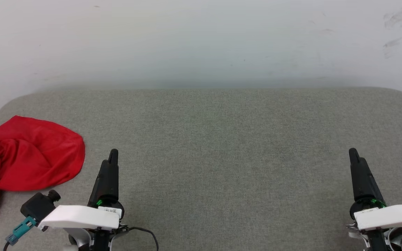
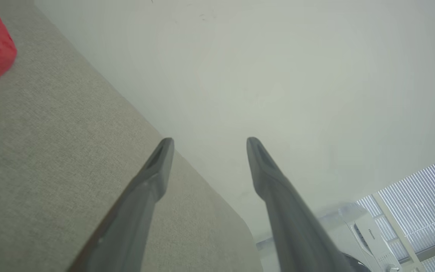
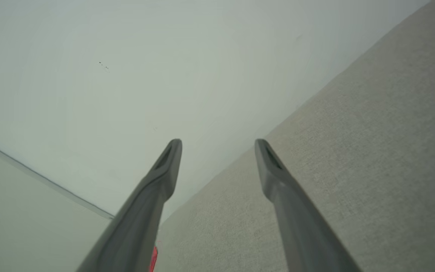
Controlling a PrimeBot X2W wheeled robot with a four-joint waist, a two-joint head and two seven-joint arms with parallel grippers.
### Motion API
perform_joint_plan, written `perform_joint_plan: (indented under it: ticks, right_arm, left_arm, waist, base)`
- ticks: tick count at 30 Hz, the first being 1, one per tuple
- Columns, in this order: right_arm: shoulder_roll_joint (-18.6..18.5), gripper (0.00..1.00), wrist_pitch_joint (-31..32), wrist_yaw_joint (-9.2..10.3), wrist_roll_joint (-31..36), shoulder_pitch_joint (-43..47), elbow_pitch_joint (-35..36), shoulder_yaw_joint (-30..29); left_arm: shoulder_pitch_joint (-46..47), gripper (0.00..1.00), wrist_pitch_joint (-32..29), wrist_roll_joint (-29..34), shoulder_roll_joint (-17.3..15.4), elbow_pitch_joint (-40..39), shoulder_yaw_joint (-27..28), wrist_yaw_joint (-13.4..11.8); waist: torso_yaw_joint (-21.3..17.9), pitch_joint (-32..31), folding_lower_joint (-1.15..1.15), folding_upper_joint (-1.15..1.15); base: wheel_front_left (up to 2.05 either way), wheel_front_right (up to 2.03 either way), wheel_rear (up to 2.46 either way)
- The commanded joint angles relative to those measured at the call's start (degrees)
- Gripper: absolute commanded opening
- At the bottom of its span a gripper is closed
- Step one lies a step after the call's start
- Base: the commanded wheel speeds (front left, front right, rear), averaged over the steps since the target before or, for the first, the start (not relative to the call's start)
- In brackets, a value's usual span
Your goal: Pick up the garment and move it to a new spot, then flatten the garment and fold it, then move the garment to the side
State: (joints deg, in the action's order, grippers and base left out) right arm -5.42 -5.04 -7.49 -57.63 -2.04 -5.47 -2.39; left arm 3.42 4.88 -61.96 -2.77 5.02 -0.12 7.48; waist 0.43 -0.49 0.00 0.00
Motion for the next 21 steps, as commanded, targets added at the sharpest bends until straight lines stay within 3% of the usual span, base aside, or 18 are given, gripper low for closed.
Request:
perform_joint_plan:
  ticks: [1,12,21]
  right_arm:
    - [-0.7,1.00,-0.3,-0.01,1.5,-0.4,1.0,0.2]
    - [-2.0,1.00,0.4,0.00,15.2,-0.3,2.4,1.8]
    - [-1.8,1.00,3.6,0.00,25.4,0.5,4.2,0.8]
  left_arm:
    - [0.0,1.00,0.5,1.6,-0.1,-1.0,-0.3,0.0]
    - [-0.9,1.00,2.4,19.4,-0.1,-0.7,-0.5,0.0]
    - [-1.9,1.00,3.8,29.7,-0.1,-0.5,-0.3,-0.1]
  waist:
    - [0.0,0.0,0.00,0.00]
    - [0.1,-0.2,0.00,0.00]
    - [0.2,-0.4,0.00,0.00]
  base:
    - [0.00,0.00,0.00]
    - [0.00,0.00,0.00]
    - [0.00,0.00,0.00]
